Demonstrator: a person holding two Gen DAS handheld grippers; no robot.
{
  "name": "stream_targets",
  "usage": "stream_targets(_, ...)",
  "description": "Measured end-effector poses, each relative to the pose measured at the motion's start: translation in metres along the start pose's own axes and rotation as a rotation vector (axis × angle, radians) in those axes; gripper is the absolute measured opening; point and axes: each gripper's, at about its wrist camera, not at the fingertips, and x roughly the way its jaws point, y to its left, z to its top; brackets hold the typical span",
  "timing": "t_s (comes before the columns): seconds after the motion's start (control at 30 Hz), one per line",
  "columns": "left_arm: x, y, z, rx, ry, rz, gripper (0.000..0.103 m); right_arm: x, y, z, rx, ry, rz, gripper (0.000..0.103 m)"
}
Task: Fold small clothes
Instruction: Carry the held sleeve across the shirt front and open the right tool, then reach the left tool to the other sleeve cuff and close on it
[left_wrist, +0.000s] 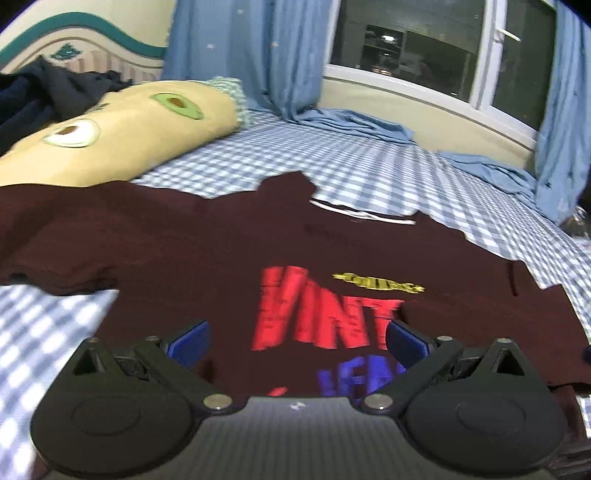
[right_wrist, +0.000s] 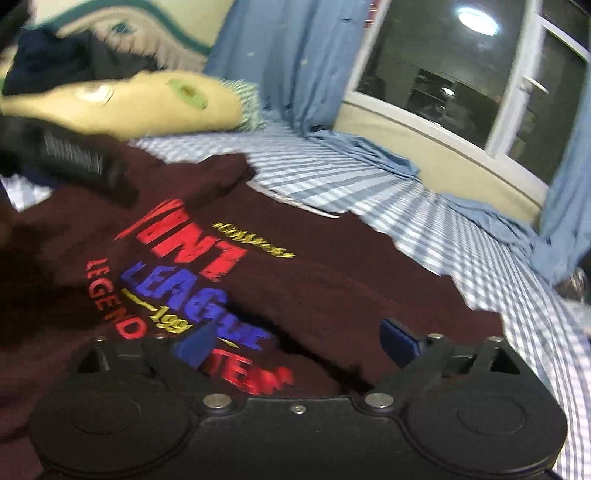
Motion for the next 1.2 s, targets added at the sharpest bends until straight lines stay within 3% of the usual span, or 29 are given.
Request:
stream_targets(0.27, 0.036, -0.064, -0.014, 0.179, -0.014, 0.007, 0.102, 0.015, -0.131, -0.028, 0.349, -0.008, -0.151, 0.102)
stream_targets(0.37, 0.047, -0.076, -0.023, 0.226, -0.001, 0.034, 0.102, 0.037, -0.17, -0.044, 0.475, 0.019, -0.197, 0.093)
stream_targets(0.47, 0.057, -0.079, -0.031, 0.249, 0.025, 0.062, 0.102, 0.06, -0.197, -0.059, 0.589, 0.057, -0.191, 0.077)
stream_targets(0.5, 0.06, -0.079, -0.033, 0.253, 0.034, 0.072, 0.103, 0.066, -0.203, -0.064, 0.624, 0.067, -0.178, 0.066)
stream_targets(0.6, 0.059, -0.074, -0.037, 0.235, 0.02, 0.057, 0.103, 0.08, -0.212, -0.073, 0.697, 0.098, -0.148, 0.02)
stream_targets(0.67, 0.06, -0.07, -0.038, 0.22, 0.019, 0.046, 0.103, 0.078, -0.213, -0.077, 0.694, 0.083, -0.161, 0.012)
stream_targets(0.77, 0.062, -0.066, -0.039, 0.205, 0.02, 0.032, 0.103, 0.075, -0.213, -0.082, 0.681, 0.078, -0.158, 0.014)
stream_targets(1.03, 0.064, -0.064, -0.038, 0.186, 0.024, 0.019, 0.103, 0.005, -0.196, -0.091, 0.565, 0.062, -0.196, 0.066)
stream_targets(1.13, 0.064, -0.062, -0.038, 0.181, 0.024, 0.015, 0.103, -0.022, -0.174, -0.101, 0.484, 0.055, -0.202, 0.075)
stream_targets(1.2, 0.064, -0.062, -0.038, 0.179, 0.025, 0.013, 0.103, -0.023, -0.158, -0.105, 0.418, 0.071, -0.215, 0.075)
